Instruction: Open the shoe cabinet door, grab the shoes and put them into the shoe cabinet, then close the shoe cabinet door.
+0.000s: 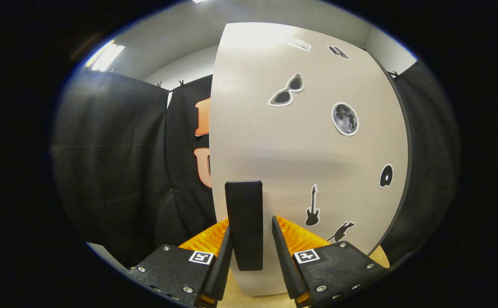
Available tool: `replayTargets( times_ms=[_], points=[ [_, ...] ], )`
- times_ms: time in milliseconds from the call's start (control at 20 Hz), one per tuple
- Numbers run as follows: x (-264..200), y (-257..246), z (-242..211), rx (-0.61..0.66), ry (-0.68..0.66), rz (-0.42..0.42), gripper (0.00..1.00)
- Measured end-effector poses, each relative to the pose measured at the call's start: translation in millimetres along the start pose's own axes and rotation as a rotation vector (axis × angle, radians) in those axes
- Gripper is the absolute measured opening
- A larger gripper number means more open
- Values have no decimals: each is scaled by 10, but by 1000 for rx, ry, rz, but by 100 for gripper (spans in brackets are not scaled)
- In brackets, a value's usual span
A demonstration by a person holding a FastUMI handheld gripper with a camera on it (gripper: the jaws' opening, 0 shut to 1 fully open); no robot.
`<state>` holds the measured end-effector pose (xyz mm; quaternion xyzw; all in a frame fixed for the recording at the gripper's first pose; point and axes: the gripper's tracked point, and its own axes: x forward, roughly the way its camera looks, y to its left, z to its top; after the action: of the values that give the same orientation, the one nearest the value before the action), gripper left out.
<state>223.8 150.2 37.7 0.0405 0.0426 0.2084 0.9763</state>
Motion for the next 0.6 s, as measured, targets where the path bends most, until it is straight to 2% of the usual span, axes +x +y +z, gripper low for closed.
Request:
replayTargets(
  times_ms=[600],
  points=[
    [296,-11,-12,-46,1,-73,60]
  ],
)
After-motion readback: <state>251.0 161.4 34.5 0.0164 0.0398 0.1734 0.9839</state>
